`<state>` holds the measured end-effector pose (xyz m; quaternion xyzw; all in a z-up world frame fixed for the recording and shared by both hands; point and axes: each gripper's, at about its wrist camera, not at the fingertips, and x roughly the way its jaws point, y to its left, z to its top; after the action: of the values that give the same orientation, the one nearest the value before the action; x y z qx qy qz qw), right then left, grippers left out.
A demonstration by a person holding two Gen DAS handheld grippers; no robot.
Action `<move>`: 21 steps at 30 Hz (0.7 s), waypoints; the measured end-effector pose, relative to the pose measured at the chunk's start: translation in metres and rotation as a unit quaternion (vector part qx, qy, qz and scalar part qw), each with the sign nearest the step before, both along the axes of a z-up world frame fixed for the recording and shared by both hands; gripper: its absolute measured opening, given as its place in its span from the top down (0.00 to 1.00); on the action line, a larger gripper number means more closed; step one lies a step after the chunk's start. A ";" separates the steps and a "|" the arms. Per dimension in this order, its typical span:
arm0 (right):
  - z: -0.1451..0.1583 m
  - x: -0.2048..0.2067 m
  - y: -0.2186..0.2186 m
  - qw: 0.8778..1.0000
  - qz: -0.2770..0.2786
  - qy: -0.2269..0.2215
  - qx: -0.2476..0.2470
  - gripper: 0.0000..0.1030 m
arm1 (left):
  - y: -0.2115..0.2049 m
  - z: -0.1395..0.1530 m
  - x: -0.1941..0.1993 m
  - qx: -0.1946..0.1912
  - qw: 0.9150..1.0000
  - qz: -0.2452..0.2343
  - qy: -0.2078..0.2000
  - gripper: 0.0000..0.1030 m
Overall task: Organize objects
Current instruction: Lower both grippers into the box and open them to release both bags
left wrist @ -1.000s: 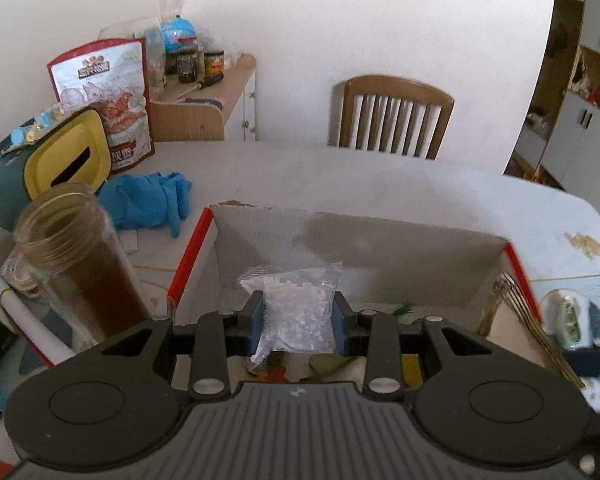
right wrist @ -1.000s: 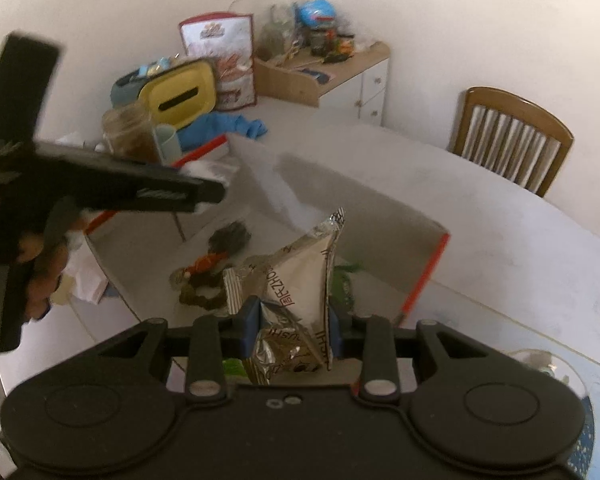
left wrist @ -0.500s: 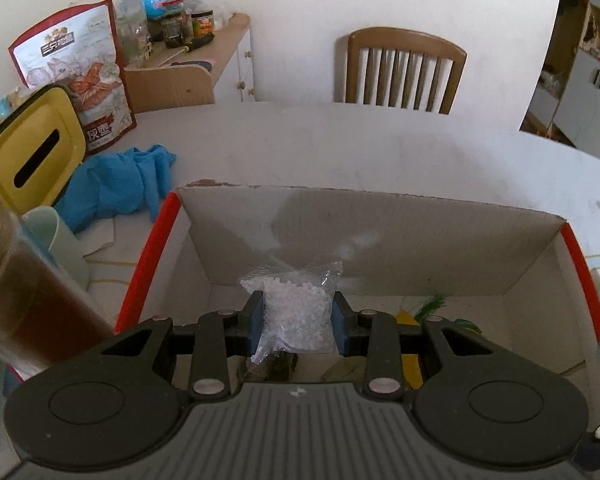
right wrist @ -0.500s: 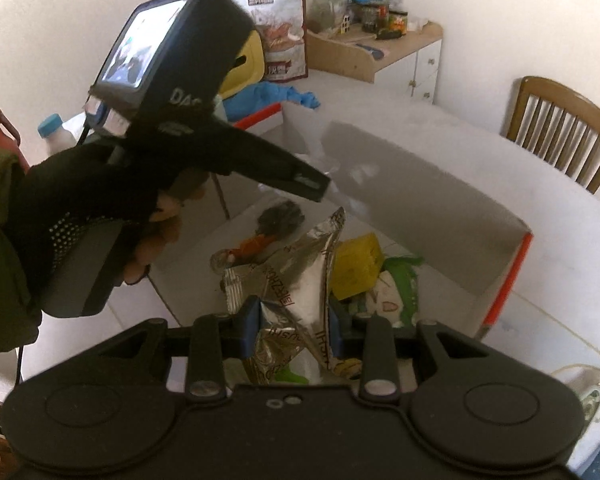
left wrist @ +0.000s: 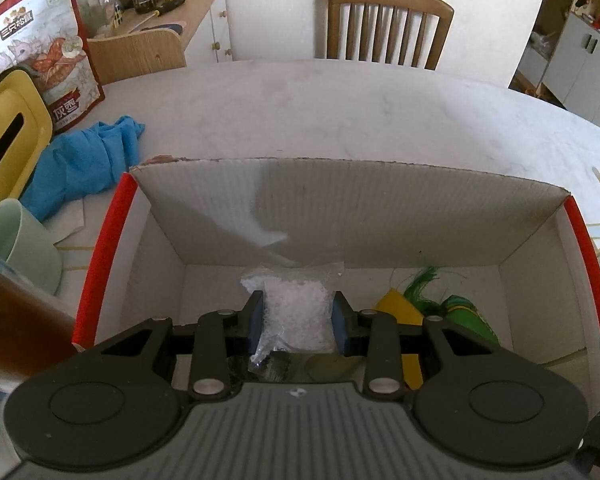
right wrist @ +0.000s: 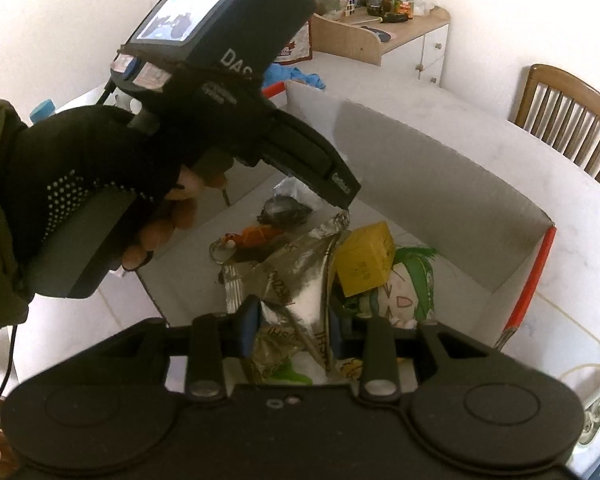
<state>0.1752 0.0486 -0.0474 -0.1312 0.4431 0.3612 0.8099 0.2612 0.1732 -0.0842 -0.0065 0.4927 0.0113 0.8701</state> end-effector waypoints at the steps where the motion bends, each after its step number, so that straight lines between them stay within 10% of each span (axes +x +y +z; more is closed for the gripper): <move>1: 0.000 0.000 0.000 1.000 -0.001 0.001 0.001 0.67 | -0.001 0.000 0.000 0.000 1.000 0.000 0.000 0.66; 6: 0.004 0.000 -0.004 1.000 -0.001 0.005 0.004 0.62 | -0.001 0.002 -0.005 0.002 1.000 0.007 -0.006 0.65; 10: 0.009 0.000 -0.008 1.000 -0.004 0.001 0.010 0.45 | 0.000 0.007 -0.011 -0.001 1.000 0.016 -0.015 0.41; 21: 0.029 -0.008 -0.022 0.999 -0.011 -0.014 0.027 0.40 | -0.011 0.033 -0.036 -0.011 0.999 0.012 -0.043 0.41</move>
<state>0.1669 0.0266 -0.0184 -0.1094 0.4234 0.3627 0.8229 0.2252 0.1624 -0.0513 -0.0222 0.4544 0.0157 0.8904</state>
